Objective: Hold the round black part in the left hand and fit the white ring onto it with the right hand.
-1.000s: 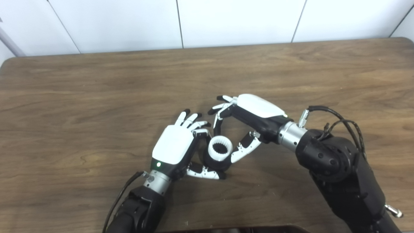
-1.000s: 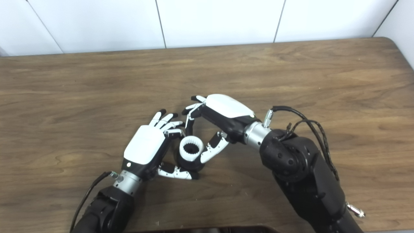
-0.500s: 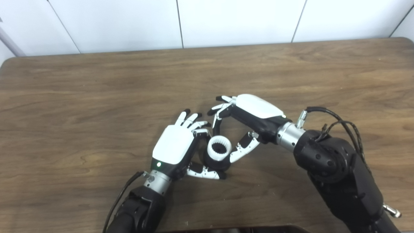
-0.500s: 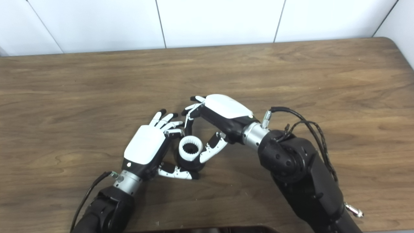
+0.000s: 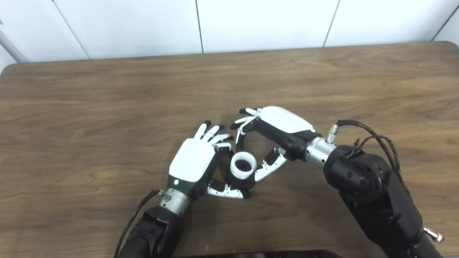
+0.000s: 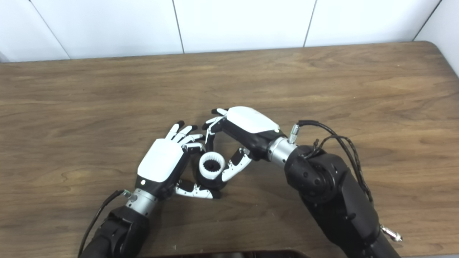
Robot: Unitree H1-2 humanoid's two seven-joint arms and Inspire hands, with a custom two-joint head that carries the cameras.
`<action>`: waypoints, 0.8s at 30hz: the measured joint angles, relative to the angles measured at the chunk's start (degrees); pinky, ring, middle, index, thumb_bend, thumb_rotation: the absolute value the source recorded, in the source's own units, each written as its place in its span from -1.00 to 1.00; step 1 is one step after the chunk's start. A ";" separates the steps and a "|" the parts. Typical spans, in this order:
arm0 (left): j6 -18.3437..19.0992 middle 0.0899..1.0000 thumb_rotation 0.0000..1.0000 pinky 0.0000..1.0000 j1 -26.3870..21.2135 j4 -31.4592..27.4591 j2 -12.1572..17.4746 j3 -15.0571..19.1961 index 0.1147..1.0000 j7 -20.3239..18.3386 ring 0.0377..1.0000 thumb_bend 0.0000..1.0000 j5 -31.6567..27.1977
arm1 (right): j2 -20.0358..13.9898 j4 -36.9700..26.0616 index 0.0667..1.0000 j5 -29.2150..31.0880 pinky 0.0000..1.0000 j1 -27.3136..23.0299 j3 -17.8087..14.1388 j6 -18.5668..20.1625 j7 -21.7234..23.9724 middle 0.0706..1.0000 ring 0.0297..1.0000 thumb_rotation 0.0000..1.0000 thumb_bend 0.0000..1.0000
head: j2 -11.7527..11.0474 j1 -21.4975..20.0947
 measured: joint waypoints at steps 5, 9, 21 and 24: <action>0.00 0.56 -0.88 1.00 0.00 -0.01 -0.03 0.01 -0.16 0.00 0.83 0.05 0.32 | 0.00 0.03 -0.11 -0.45 1.00 0.17 0.01 -0.22 -0.06 0.64 0.95 -0.74 0.05 | 0.09 0.00; -0.01 0.57 -0.88 1.00 0.03 -0.02 -0.08 0.02 -0.17 0.02 0.84 0.05 0.37 | 0.01 0.10 -0.11 -0.55 1.00 0.17 0.03 -0.27 -0.06 0.64 0.95 -0.74 0.05 | 0.09 -0.17; 0.00 0.56 -0.88 1.00 0.15 -0.07 -0.19 0.03 -0.17 0.07 0.83 0.05 0.50 | 0.05 0.29 -0.11 -0.84 1.00 0.31 0.19 -0.52 -0.29 0.64 0.94 -0.74 0.05 | 0.09 -0.09; 0.02 0.56 -0.88 1.00 0.18 -0.07 -0.26 0.04 -0.17 0.07 0.83 0.05 0.56 | 0.09 0.34 -0.11 -0.87 1.00 0.34 0.21 -0.51 -0.32 0.65 0.95 -0.74 0.05 | 0.09 -0.09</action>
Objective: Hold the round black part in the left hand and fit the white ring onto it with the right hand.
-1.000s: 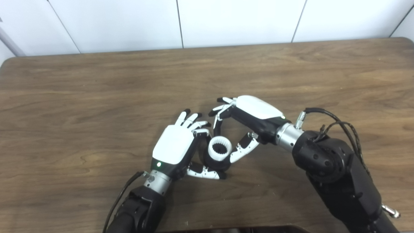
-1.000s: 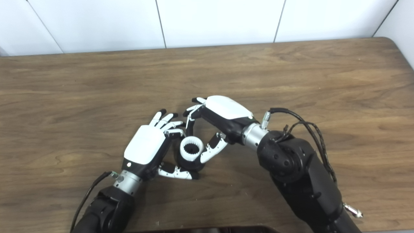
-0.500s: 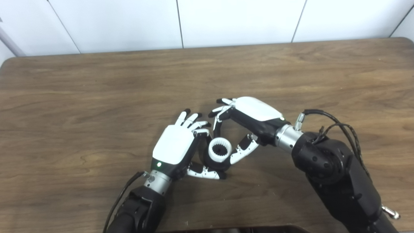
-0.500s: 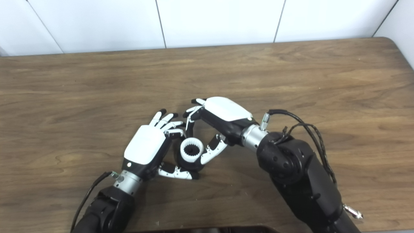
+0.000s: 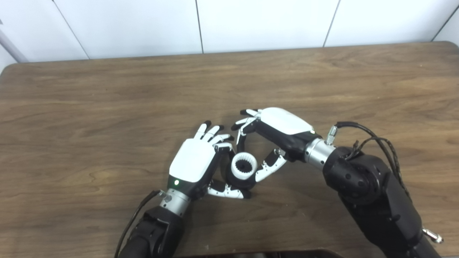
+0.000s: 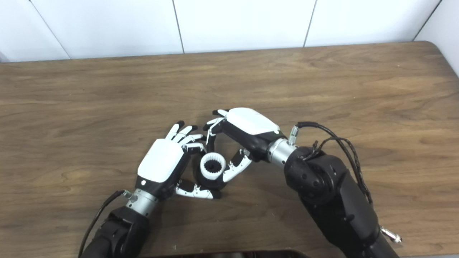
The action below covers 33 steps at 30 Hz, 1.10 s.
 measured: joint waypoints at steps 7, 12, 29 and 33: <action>0.01 0.56 -0.88 1.00 0.11 -0.03 -0.20 -0.01 -0.17 -0.05 0.84 0.05 0.02 | 0.11 1.16 -0.11 -0.32 1.00 0.43 0.23 -0.12 -0.60 0.65 0.95 -0.74 0.05 | 0.00 -0.18; 0.01 0.56 -0.88 1.00 0.13 -0.03 -0.25 -0.01 -0.17 -0.07 0.83 0.05 0.06 | 0.15 1.19 -0.11 -0.41 1.00 0.46 0.25 -0.17 -0.66 0.65 0.95 -0.74 0.05 | 0.00 -0.18; 0.00 0.56 -0.88 1.00 0.18 -0.03 -0.27 -0.01 -0.17 0.08 0.83 0.05 0.21 | 0.24 1.53 -0.10 -0.40 1.00 0.72 0.23 -0.86 -1.18 0.64 0.93 -0.72 0.05 | 0.00 -0.70; 0.01 0.57 -0.88 1.00 0.18 -0.03 -0.28 -0.01 -0.17 0.08 0.84 0.05 0.23 | 0.23 1.53 -0.09 -0.84 1.00 0.72 0.24 -1.10 -1.19 0.65 0.93 -0.70 0.05 | 0.00 -0.70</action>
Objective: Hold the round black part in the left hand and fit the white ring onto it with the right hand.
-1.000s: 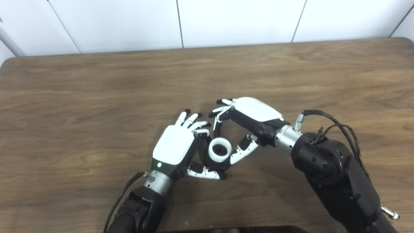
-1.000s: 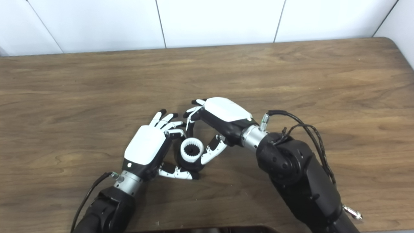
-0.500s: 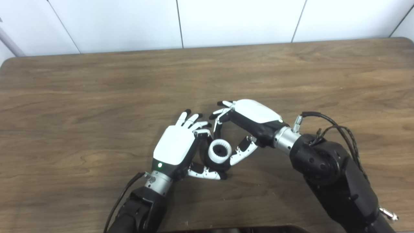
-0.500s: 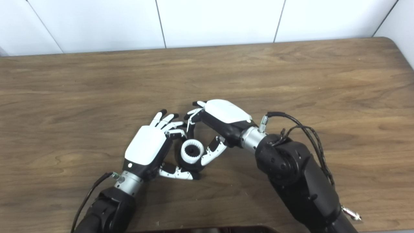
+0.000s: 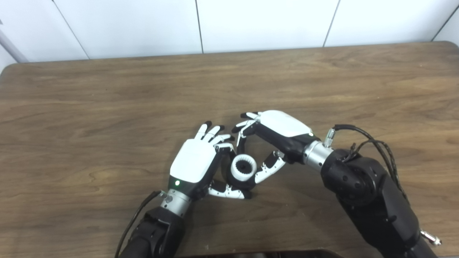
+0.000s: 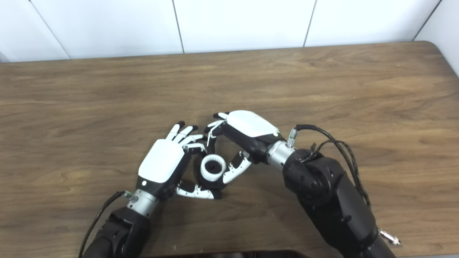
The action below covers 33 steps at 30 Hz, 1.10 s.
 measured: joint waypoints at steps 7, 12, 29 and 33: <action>0.02 0.57 -0.88 1.00 0.00 0.00 -0.01 0.00 -0.16 -0.03 0.84 0.05 0.07 | -0.04 0.00 0.15 -0.85 1.00 -0.01 -0.01 -0.07 0.11 0.73 0.97 -0.49 1.00 | -0.09 -0.18; 0.02 0.58 -0.88 1.00 0.00 0.00 0.00 0.00 -0.16 -0.01 0.84 0.05 0.08 | -0.05 0.00 0.12 -1.12 1.00 -0.01 -0.22 -0.06 0.36 0.76 0.98 -0.55 1.00 | -0.09 -0.18; 0.01 0.57 -0.88 1.00 -0.03 0.02 0.00 0.06 -0.16 0.05 0.84 0.05 0.08 | -1.01 -1.19 0.16 -1.02 1.00 -0.96 -3.72 1.21 2.61 0.77 0.98 -0.55 1.00 | -0.26 -0.61; 0.01 0.57 -0.88 1.00 -0.03 0.02 0.00 0.09 -0.16 0.04 0.84 0.05 0.08 | -2.08 -2.57 0.24 -0.70 1.00 -1.89 -5.92 1.53 3.08 0.78 0.97 -0.55 1.00 | -0.26 -0.62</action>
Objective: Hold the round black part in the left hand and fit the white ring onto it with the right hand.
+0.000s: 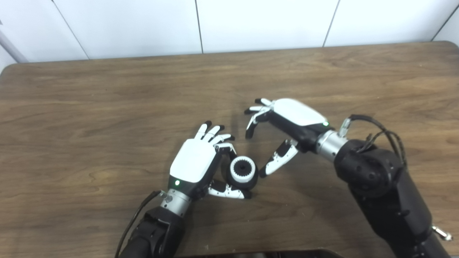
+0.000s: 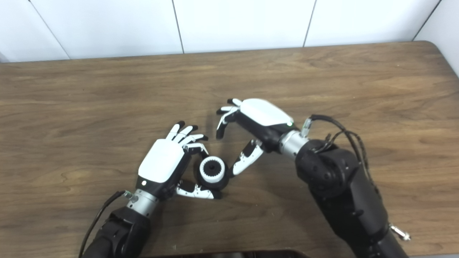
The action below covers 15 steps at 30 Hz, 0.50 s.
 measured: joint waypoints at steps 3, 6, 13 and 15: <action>-0.02 0.57 -0.88 1.00 0.02 0.00 0.01 0.03 -0.16 0.05 0.83 0.05 -0.01 | -0.94 -0.79 0.33 -0.11 1.00 -0.29 -1.22 0.21 0.34 0.79 0.97 -0.56 1.00 | -0.18 0.00; -0.03 0.57 -0.87 1.00 0.03 0.00 0.02 0.10 -0.16 0.02 0.83 0.05 -0.02 | -1.14 -1.17 0.42 -0.15 1.00 -0.28 -1.46 0.51 0.89 0.81 0.98 -0.55 1.00 | -0.35 0.09; 0.00 0.62 -0.58 1.00 0.04 -0.06 0.02 0.45 0.02 -0.26 0.86 0.38 -0.18 | -1.14 -1.45 0.52 -0.50 1.00 -0.39 -1.73 2.04 2.26 0.84 0.98 -0.47 1.00 | -0.53 0.18; 0.21 0.67 -0.32 1.00 0.03 -0.58 0.07 0.54 0.22 -1.49 0.89 0.74 -0.20 | -1.14 -1.45 0.53 -0.50 1.00 -0.51 -1.74 2.04 2.27 0.83 0.97 -0.45 1.00 | -0.53 0.26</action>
